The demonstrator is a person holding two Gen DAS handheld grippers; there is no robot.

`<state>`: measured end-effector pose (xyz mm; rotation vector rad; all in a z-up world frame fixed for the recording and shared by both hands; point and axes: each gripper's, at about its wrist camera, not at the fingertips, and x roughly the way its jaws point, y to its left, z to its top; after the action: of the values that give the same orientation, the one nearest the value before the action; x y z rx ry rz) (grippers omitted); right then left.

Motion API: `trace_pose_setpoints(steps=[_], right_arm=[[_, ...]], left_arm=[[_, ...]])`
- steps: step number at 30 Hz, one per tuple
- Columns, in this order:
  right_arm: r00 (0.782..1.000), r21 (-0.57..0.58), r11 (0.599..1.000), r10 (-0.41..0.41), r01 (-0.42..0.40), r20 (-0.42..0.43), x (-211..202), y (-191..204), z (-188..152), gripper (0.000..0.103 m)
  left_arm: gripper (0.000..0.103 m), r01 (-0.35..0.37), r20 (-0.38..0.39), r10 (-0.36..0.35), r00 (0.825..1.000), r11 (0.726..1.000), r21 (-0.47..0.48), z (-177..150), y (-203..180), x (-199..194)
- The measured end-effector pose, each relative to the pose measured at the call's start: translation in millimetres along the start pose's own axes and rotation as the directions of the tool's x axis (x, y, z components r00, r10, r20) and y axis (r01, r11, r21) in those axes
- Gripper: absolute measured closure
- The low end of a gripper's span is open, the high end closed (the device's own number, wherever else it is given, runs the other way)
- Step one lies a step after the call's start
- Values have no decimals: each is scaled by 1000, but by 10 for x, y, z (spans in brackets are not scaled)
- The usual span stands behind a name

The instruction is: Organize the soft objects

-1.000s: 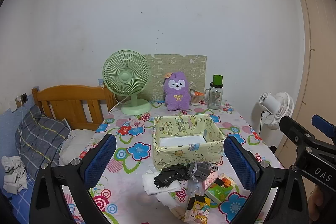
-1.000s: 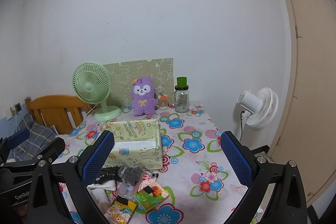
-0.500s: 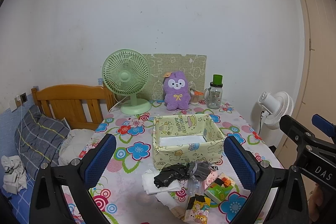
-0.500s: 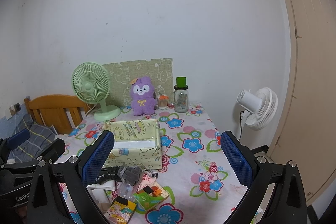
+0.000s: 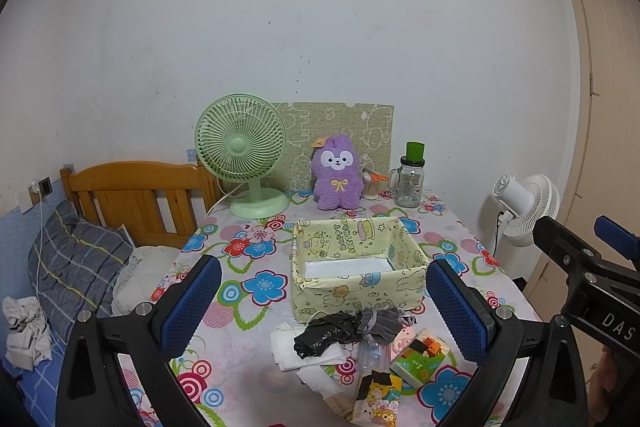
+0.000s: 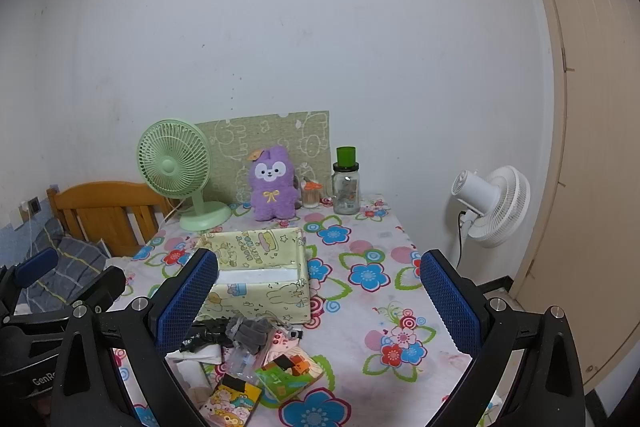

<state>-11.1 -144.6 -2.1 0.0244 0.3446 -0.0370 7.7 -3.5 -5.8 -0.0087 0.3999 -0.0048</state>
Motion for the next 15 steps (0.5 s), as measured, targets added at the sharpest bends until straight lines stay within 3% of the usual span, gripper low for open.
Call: trace_pose_setpoints(steps=[15], right_arm=[[1000,-16,1000,25,-25,-2,21,54,10,1]], left_arm=[[1,14,-6,-13,1000,1000,16,-45,-60,21]])
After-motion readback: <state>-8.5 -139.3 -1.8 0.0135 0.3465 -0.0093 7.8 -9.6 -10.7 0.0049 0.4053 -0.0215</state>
